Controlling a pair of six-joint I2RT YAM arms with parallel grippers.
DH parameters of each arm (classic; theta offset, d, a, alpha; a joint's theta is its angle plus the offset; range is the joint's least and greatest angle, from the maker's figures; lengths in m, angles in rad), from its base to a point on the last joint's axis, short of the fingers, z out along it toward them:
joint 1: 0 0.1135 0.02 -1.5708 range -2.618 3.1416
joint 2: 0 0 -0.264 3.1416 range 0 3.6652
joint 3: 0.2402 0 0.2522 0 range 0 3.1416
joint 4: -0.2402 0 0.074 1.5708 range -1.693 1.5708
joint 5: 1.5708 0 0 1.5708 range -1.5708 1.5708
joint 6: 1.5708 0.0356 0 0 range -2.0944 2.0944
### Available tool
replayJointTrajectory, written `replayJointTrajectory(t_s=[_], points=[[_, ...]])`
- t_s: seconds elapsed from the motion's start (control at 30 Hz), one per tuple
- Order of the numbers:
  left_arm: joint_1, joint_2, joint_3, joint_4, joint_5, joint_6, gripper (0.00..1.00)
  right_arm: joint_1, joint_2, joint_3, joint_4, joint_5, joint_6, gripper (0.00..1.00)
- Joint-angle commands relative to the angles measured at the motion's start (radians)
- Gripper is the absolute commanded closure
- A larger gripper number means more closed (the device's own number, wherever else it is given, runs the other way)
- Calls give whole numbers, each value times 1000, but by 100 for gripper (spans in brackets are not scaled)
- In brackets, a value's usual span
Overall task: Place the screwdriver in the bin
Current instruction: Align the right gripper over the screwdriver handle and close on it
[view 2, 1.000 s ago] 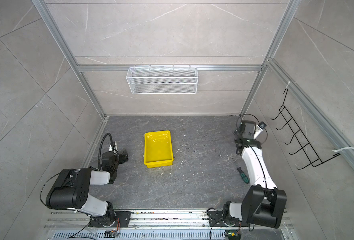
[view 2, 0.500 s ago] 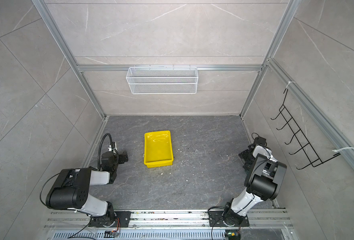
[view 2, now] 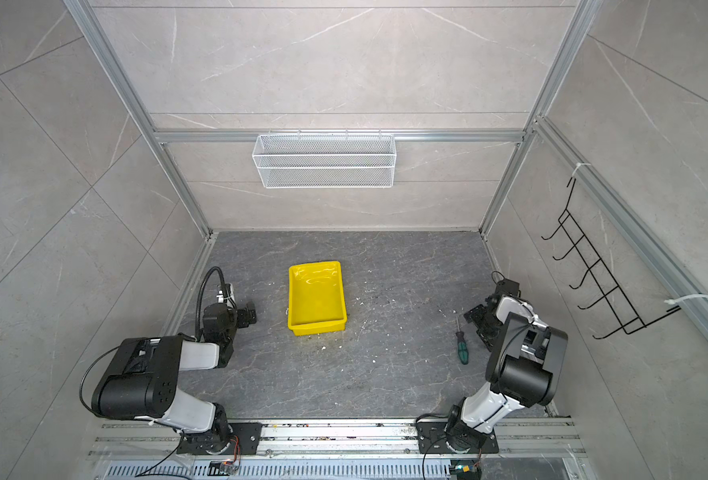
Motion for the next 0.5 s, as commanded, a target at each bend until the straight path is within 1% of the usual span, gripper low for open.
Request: replayJointTrajectory(t_s=[0.0, 0.13, 0.2, 0.23, 0.3, 0.37, 0.47], points=[[10, -19, 26, 18, 19, -15, 0, 52, -77, -36, 27, -49, -50, 11], [13, -23, 19, 25, 20, -13, 0, 148, -75, -9, 4, -37, -91, 10], [12, -37, 17, 18, 57, 5, 0, 197, -63, -9, 5, -21, -95, 10], [11, -54, 12, 17, 72, 12, 0, 219, -56, -12, 12, -20, -99, 10], [8, -113, 1, -12, 61, 11, 0, 258, -40, -17, 16, -19, -96, 10], [6, -199, 9, -115, 44, -11, 0, 299, -31, -23, 30, -20, -96, 11], [5, -318, 66, -333, 19, -63, 0, 372, -16, -20, 27, 20, -101, 13]])
